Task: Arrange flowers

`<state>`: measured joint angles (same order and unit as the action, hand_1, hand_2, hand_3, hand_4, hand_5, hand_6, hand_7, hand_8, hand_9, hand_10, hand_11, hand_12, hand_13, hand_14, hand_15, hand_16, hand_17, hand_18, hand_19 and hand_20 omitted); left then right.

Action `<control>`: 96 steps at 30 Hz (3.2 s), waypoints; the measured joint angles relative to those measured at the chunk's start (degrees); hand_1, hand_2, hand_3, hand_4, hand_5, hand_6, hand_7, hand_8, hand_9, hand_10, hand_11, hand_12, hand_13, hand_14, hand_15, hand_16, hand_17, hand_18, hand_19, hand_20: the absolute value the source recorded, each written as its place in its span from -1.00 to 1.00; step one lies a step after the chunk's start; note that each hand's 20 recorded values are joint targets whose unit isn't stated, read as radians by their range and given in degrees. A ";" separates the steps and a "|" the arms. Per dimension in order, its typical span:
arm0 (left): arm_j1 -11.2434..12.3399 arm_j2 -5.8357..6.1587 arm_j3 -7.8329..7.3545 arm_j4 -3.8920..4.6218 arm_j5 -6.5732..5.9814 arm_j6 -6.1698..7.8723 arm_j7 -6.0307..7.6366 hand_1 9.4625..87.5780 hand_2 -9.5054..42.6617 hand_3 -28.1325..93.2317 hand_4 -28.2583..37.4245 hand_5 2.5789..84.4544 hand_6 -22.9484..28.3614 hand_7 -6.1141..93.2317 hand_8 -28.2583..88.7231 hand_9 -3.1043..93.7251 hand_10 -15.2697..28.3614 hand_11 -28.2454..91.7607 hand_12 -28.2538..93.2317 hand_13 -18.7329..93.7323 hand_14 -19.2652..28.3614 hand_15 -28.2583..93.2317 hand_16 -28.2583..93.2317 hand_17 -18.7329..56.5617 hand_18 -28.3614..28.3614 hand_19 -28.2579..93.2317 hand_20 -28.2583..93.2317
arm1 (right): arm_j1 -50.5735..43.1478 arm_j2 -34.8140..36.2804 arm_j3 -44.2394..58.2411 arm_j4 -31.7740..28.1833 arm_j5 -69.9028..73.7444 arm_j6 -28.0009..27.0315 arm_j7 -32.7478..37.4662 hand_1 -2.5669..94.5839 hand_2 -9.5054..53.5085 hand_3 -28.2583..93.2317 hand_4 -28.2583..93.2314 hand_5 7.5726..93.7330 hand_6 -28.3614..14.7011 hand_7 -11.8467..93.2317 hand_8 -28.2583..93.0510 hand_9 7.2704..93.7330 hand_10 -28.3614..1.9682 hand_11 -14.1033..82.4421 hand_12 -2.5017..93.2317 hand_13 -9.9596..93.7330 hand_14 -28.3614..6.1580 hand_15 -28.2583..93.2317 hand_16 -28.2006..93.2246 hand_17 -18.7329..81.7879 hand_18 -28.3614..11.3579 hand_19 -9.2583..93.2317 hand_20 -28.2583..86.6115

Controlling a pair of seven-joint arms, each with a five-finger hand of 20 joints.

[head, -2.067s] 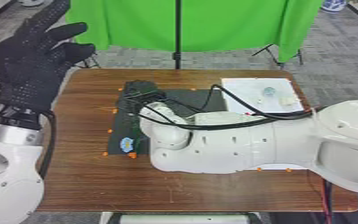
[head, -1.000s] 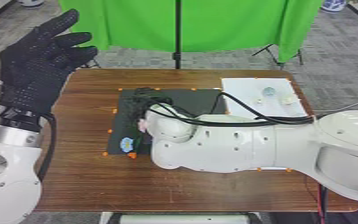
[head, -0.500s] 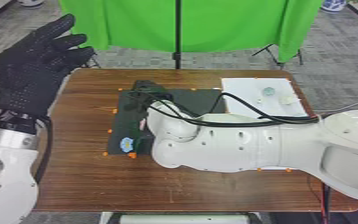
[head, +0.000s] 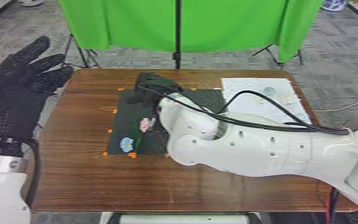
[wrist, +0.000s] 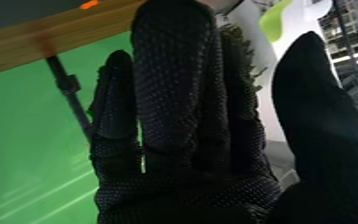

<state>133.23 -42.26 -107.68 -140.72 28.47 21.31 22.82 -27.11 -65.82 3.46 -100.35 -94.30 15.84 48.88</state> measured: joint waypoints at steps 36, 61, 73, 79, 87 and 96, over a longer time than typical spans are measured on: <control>6.94 -2.07 0.70 -0.83 -1.29 1.94 3.82 -0.72 -0.28 0.74 -0.99 -0.20 0.25 -0.60 -0.67 -0.25 0.68 -0.01 -0.33 -0.13 1.00 0.58 -0.75 -0.51 0.91 0.59 0.22 | -39.54 30.26 38.89 -10.95 -14.51 0.82 20.51 -0.22 -0.86 0.64 -0.93 -0.06 0.03 -0.59 -0.71 0.80 -0.24 -0.39 -0.72 1.00 0.43 0.28 -0.29 0.57 -0.35 1.00 -0.99; 6.17 -3.23 1.13 -0.87 -0.74 1.86 1.10 -0.70 -0.29 0.74 -0.98 -0.19 0.26 -0.60 -0.67 -0.25 0.68 0.00 -0.33 -0.15 1.00 0.56 -0.76 -0.50 0.90 0.54 0.29 | -46.48 33.28 47.49 -6.46 -9.72 -3.02 23.84 -0.15 -0.89 0.64 -0.92 -0.13 0.03 -0.62 -0.70 0.87 -0.32 -0.35 -0.72 1.00 0.40 0.34 -0.34 0.58 -0.47 1.00 -1.00; 6.30 -3.21 1.53 -0.87 -0.77 1.83 1.43 -0.70 -0.30 0.75 -0.97 -0.19 0.26 -0.59 -0.67 -0.24 0.69 0.00 -0.33 -0.15 1.00 0.56 -0.76 -0.50 0.90 0.54 0.30 | -43.49 34.60 43.32 -5.33 -12.24 -2.66 23.97 -0.15 -0.92 0.65 -0.92 -0.14 0.11 -0.59 -0.71 0.87 -0.26 -0.36 -0.71 1.00 0.42 0.34 -0.34 0.59 -0.42 1.00 -1.00; 5.44 -3.17 2.25 -0.67 -0.76 1.36 1.25 -0.70 -0.30 0.75 -0.97 -0.19 0.26 -0.60 -0.67 -0.24 0.69 0.00 -0.33 -0.15 1.00 0.56 -0.76 -0.50 0.90 0.54 0.30 | -38.00 34.91 37.10 -1.47 -10.87 -2.99 23.94 -0.14 -0.92 0.64 -0.93 -0.12 0.17 -0.57 -0.72 0.88 -0.22 -0.36 -0.71 1.00 0.44 0.34 -0.34 0.59 -0.40 1.00 -1.00; 4.39 -3.16 2.44 -0.46 -0.56 0.56 0.54 -0.70 -0.30 0.75 -0.96 -0.18 0.26 -0.59 -0.67 -0.24 0.69 0.01 -0.33 -0.15 1.00 0.56 -0.76 -0.50 0.90 0.53 0.30 | -34.55 34.91 35.50 0.97 -8.86 -4.43 24.21 -0.08 -0.97 0.65 -0.94 0.17 0.28 -0.55 -0.73 0.79 -0.07 -0.37 -0.69 1.00 0.37 0.27 -0.30 0.57 -0.32 0.93 -1.00; 4.40 -3.16 2.44 -0.46 -0.55 0.45 0.66 -0.70 -0.30 0.75 -0.96 -0.18 0.26 -0.59 -0.67 -0.24 0.69 0.01 -0.33 -0.15 1.00 0.56 -0.76 -0.50 0.90 0.54 0.30 | -32.37 34.88 31.43 2.10 -7.95 -5.49 23.39 -0.03 -1.00 0.67 -0.97 0.32 0.35 -0.54 -0.73 0.71 0.05 -0.39 -0.70 0.97 0.31 0.14 -0.24 0.53 -0.33 0.89 -1.00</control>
<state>137.63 -45.42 -105.24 -141.18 27.92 21.76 23.48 -59.48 -30.95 34.88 -98.25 -102.25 10.36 72.27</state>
